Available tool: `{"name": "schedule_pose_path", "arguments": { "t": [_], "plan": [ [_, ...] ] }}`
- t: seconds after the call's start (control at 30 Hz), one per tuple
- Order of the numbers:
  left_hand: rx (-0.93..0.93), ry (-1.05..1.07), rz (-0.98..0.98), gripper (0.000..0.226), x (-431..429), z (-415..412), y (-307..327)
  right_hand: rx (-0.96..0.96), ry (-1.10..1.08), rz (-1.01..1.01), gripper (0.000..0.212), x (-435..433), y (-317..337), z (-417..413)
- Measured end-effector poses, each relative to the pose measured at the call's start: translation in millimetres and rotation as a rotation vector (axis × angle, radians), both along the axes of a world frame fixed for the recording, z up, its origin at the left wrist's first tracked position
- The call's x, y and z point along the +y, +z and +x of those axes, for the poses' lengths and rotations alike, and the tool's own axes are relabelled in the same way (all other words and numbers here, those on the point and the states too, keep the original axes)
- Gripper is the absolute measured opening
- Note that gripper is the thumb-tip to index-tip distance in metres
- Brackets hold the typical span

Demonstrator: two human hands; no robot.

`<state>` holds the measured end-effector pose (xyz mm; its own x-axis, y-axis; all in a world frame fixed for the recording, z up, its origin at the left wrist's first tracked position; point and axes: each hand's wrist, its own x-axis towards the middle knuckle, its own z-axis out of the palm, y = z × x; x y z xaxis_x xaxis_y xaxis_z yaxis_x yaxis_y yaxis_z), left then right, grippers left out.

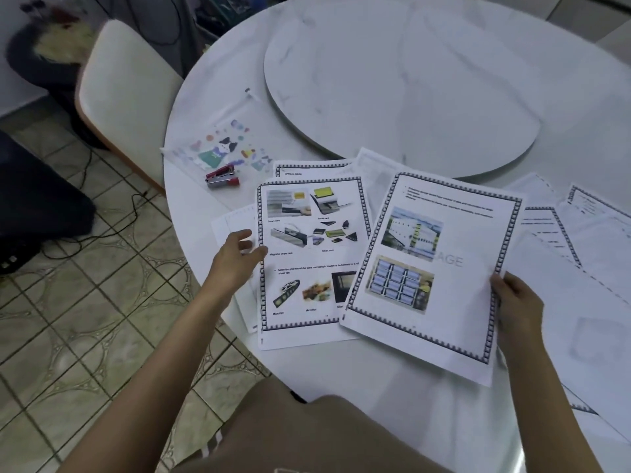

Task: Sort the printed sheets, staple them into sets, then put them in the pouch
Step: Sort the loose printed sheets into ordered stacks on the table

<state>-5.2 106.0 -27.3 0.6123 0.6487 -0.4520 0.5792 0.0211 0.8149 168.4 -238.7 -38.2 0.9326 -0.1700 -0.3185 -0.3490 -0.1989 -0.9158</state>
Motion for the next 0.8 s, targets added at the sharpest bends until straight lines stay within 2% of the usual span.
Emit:
{"name": "schedule_pose_path", "arguments": {
  "t": [0.4, 0.5, 0.63, 0.8],
  "plan": [
    [-0.015, 0.016, -0.097, 0.05, -1, 12, -4, 0.046, 0.027, -0.022, 0.026, -1, -8, -11],
    [-0.039, 0.011, -0.091, 0.041, -5, 17, -6, 0.057, 0.035, -0.011, 0.026, 2, -12, -14],
    [-0.092, 0.009, -0.052, 0.011, -14, 21, -7, 0.063, 0.042, 0.004, 0.026, 6, -17, -15],
    [-0.138, 0.002, 0.056, 0.016, -25, 21, -7, 0.06, 0.047, 0.025, 0.025, 11, -19, -16]
  ]
}}
